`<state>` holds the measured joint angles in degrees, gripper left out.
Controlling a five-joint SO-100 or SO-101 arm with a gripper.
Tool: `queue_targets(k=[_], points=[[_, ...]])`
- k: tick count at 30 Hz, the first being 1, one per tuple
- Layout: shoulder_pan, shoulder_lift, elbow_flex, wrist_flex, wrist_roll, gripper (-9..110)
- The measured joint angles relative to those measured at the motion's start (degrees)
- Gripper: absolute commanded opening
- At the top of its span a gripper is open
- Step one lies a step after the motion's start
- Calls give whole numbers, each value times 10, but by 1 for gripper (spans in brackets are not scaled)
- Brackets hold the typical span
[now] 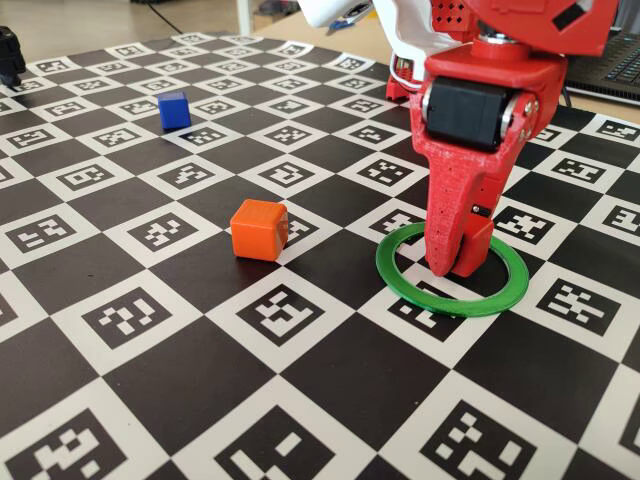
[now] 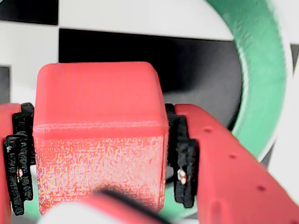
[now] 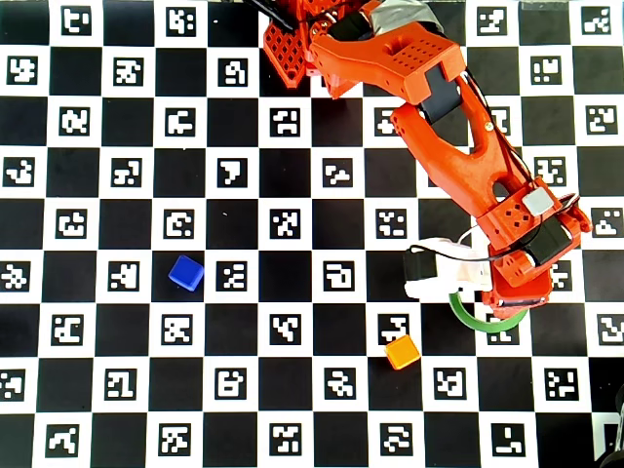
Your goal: Grab the red cube then put it in the green circle then put the blue cube on top and finally the orange cube on top
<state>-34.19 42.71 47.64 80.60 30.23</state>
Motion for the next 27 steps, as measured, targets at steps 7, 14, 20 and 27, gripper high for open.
queue_targets(k=[7, 14, 20, 27], points=[[0, -2, 0, 4, 0, 1], [0, -2, 0, 5, 10, 15], [0, -2, 0, 5, 10, 24], [-2, -2, 0, 5, 5, 30]])
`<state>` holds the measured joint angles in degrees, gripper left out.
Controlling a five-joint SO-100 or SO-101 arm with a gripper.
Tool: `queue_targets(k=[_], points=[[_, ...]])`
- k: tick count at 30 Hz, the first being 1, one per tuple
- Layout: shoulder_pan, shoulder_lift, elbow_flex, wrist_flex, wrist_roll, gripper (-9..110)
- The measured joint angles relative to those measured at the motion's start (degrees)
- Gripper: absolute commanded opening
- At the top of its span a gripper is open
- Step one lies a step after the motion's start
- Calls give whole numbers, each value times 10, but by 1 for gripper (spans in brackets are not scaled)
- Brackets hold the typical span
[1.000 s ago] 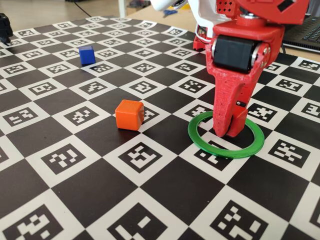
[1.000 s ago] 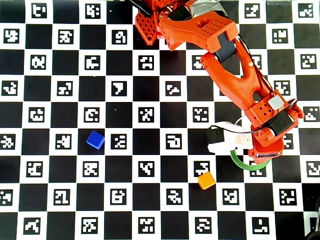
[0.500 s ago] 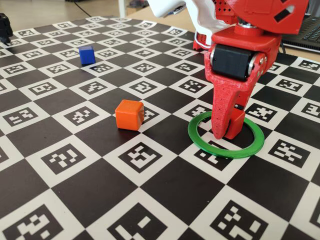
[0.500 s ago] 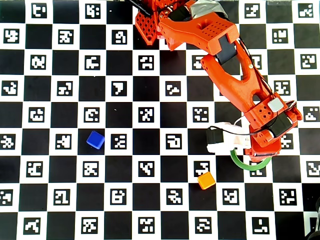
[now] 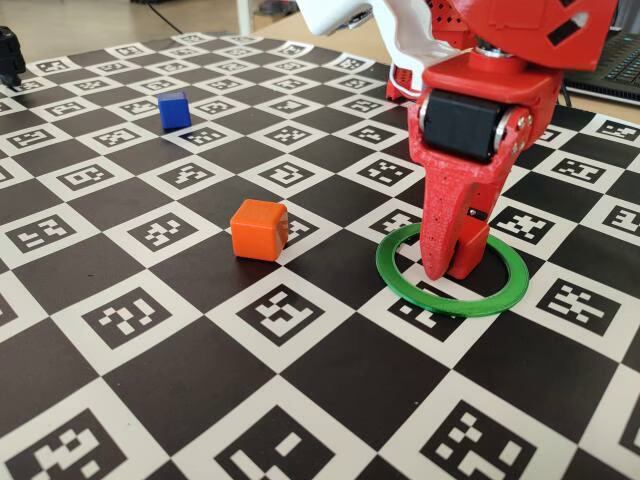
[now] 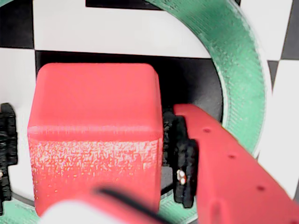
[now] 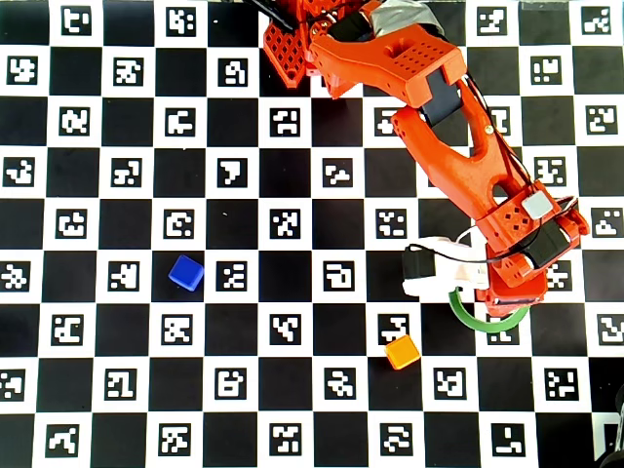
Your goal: Grab the red cube then put it in the green circle then put the blue cube on top and finally the orange cube on top
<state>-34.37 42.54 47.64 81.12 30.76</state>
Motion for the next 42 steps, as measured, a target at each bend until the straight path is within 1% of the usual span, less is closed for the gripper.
queue_targets(k=[6, 9, 31, 42], points=[[-4, 0, 0, 4, 3, 41], [-5, 0, 0, 11, 9, 44], [-5, 1, -19, 60, 10, 45], [7, 69, -57, 118, -14, 45]])
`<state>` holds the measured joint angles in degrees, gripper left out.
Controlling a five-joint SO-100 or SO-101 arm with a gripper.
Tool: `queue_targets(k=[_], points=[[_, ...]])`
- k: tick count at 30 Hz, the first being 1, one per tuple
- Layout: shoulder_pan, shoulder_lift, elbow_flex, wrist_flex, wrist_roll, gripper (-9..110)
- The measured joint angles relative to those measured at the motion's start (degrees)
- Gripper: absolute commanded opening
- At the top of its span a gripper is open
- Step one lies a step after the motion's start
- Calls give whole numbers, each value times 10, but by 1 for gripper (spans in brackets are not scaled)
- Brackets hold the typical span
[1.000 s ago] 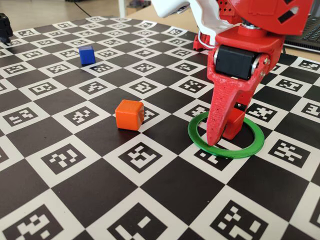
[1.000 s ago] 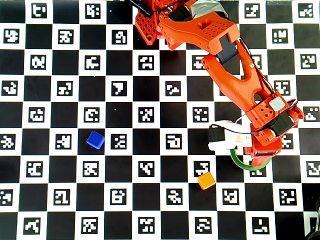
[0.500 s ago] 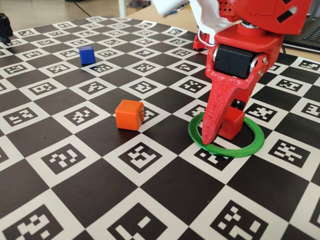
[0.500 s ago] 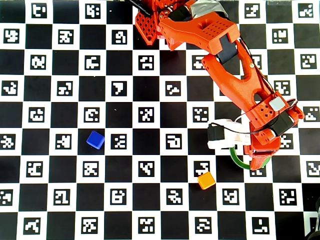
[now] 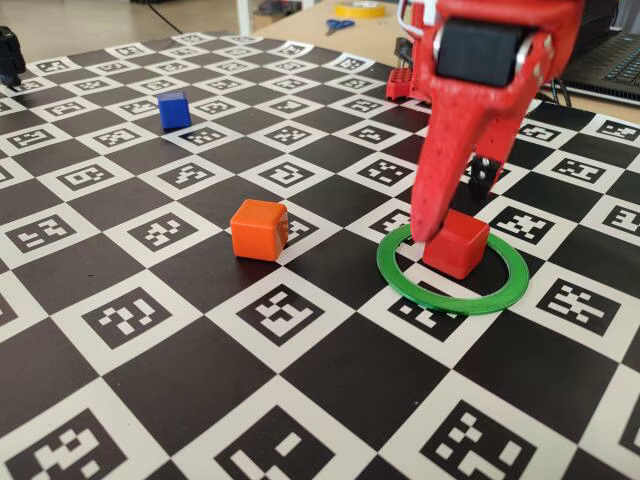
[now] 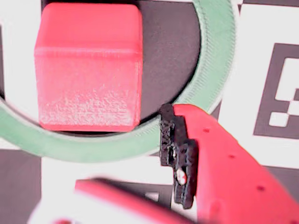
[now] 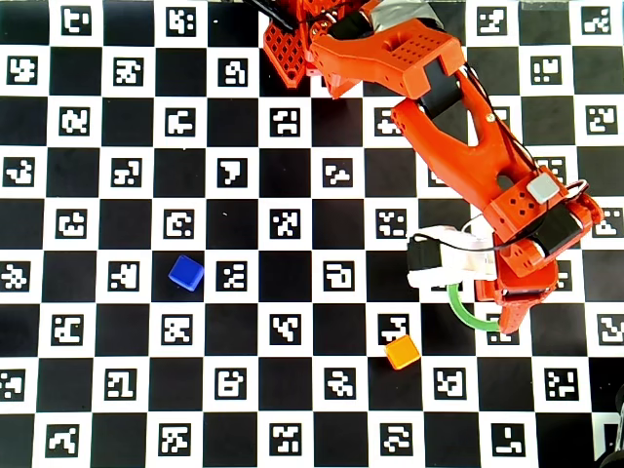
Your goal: Grab the red cube then put it in the green circle then put the blue cube on top and finally the orange cube on top
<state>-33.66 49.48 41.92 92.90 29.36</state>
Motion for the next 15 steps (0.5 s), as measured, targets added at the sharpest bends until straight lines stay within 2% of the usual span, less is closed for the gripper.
queue_targets(k=[9, 15], points=[[27, 118, 8, 52, -45, 45], [83, 236, 91, 63, -99, 44]])
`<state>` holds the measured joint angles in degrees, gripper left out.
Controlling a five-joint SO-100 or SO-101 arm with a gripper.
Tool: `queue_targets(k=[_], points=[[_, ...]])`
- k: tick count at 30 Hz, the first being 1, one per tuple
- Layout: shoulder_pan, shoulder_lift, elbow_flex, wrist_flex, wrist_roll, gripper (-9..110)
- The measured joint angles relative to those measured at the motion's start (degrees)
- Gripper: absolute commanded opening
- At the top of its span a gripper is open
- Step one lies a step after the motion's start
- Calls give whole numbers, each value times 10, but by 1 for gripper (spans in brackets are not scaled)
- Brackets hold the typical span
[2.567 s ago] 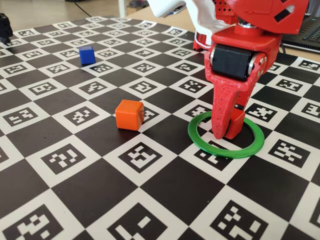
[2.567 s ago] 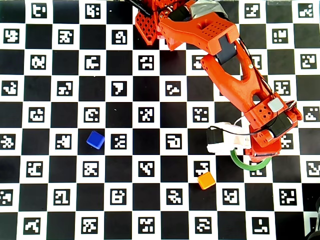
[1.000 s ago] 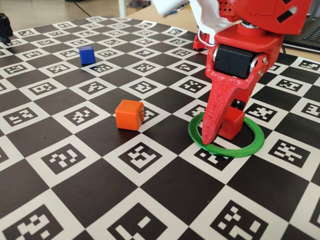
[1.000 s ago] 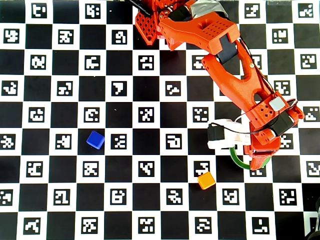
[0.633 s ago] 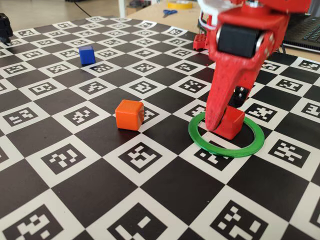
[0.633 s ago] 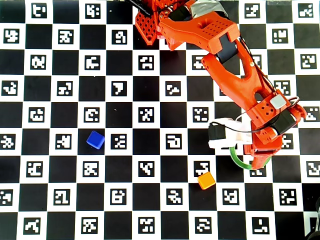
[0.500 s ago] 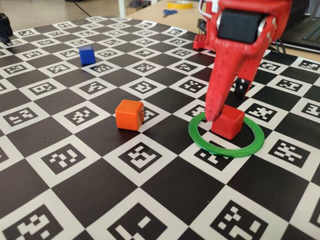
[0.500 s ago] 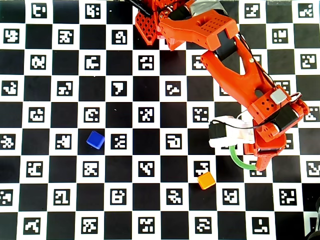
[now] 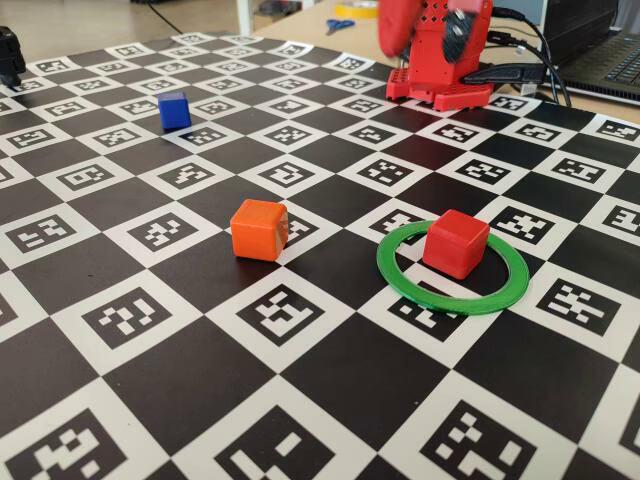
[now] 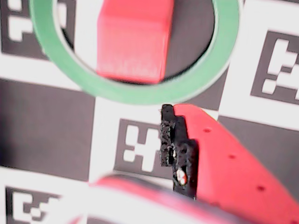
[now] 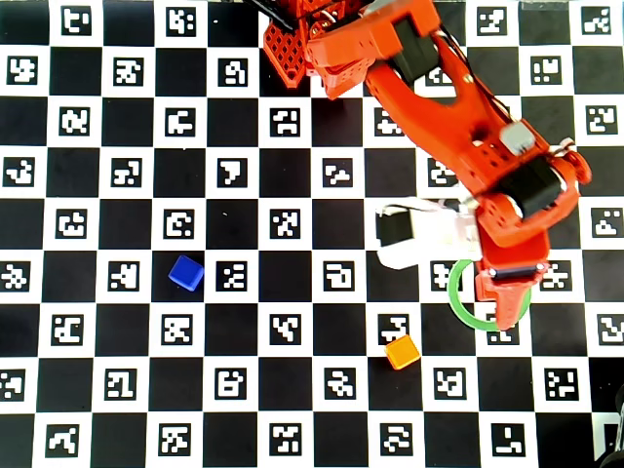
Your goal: Grab the red cube then put it in the green circle then put the blue cube on top and finally the orange cube on top
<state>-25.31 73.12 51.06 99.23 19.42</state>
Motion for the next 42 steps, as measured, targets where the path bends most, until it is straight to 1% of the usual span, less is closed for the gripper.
queue_targets(k=[4, 10, 16, 23, 30, 42], points=[[69, 76, 51, 0, -41, 42], [217, 156, 85, 0, -106, 42], [366, 172, 102, 0, -184, 42], [489, 172, 103, -4, -224, 42], [549, 114, 100, -20, -249, 41], [568, 0, 52, -23, -250, 41]])
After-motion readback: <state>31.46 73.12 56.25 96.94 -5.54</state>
